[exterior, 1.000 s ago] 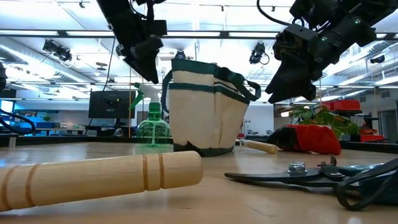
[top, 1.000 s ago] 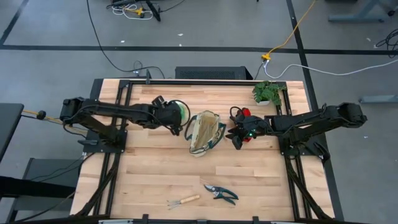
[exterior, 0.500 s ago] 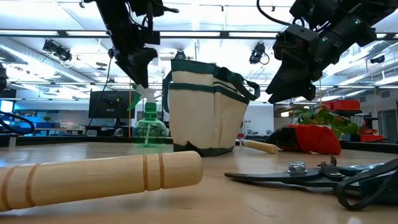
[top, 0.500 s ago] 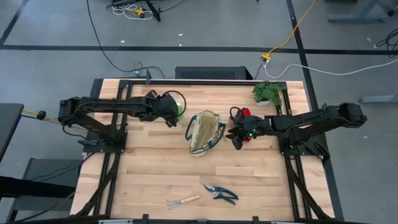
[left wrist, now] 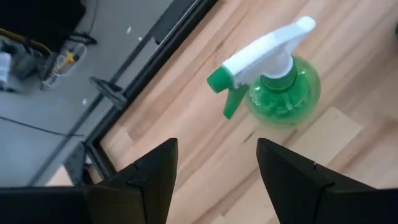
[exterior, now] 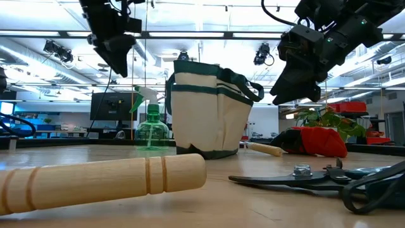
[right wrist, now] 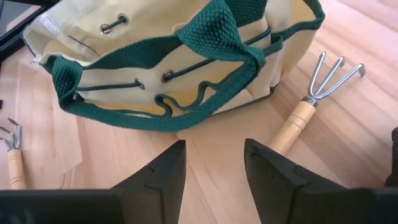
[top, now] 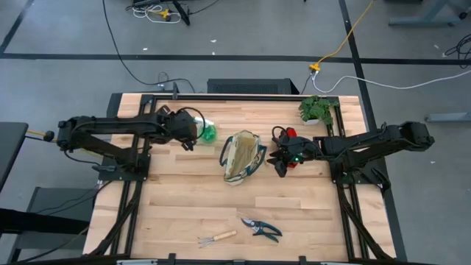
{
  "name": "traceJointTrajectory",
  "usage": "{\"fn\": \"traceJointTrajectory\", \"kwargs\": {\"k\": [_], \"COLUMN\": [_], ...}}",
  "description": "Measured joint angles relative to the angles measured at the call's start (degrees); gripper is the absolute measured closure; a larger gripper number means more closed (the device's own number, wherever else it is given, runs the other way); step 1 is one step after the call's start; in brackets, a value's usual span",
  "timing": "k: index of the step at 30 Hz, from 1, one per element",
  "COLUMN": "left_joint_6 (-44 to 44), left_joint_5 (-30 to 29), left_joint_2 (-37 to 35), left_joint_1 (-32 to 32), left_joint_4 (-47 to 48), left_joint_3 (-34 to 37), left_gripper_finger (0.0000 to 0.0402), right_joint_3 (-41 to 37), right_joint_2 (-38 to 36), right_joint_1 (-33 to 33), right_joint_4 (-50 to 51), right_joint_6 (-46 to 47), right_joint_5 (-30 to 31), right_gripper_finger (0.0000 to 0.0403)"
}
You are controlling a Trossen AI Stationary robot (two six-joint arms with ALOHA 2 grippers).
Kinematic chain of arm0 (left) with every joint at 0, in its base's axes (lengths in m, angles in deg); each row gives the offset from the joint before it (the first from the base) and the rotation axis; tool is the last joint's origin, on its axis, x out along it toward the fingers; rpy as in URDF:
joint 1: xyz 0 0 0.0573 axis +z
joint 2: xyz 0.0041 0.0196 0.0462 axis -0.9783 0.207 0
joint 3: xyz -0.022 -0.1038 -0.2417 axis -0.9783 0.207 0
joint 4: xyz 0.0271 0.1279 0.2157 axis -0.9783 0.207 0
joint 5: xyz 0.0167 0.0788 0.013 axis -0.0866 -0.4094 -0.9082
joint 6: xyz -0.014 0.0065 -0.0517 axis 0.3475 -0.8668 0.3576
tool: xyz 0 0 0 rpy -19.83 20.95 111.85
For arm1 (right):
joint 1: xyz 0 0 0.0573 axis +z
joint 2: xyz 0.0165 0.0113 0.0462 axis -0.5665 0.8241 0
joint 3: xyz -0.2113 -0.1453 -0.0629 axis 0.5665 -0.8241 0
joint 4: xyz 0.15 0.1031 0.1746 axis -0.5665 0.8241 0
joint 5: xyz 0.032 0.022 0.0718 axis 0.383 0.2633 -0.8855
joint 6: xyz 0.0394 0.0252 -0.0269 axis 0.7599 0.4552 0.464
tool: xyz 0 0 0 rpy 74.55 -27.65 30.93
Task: Pick & Place Garden tools in Gardening bag
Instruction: Put the green spray bottle into the brown gardening bag
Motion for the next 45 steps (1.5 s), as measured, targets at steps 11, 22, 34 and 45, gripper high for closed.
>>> {"fn": "traceJointTrajectory", "kwargs": {"k": [11, 22, 34, 45], "left_joint_6": [-16.99, -33.92, -44.23, -47.55], "left_joint_5": [5.31, 17.02, 23.01, 26.24], "left_joint_2": [0.04, 0.13, 0.26, 0.28], "left_joint_1": [3.15, 12.02, 17.78, 20.06], "left_joint_4": [-8.45, -10.03, -11.08, -15.05], "left_joint_3": [0.04, 0.04, 0.07, 0.07], "left_gripper_finger": [0.0176, 0.0203, 0.0207, 0.0207], "right_joint_3": [0.00, 0.00, 0.00, 0.00], "right_joint_2": [0.00, 0.00, 0.00, 0.00], "right_joint_1": [0.00, 0.00, 0.00, 0.02], "right_joint_4": [-0.02, 0.00, -0.04, -0.04], "right_joint_6": [-0.32, -1.80, -2.58, -2.58], "right_joint_5": [-0.04, -0.13, -0.05, -0.07], "right_gripper_finger": [0.0238, 0.0238, 0.0238, 0.0238]}}
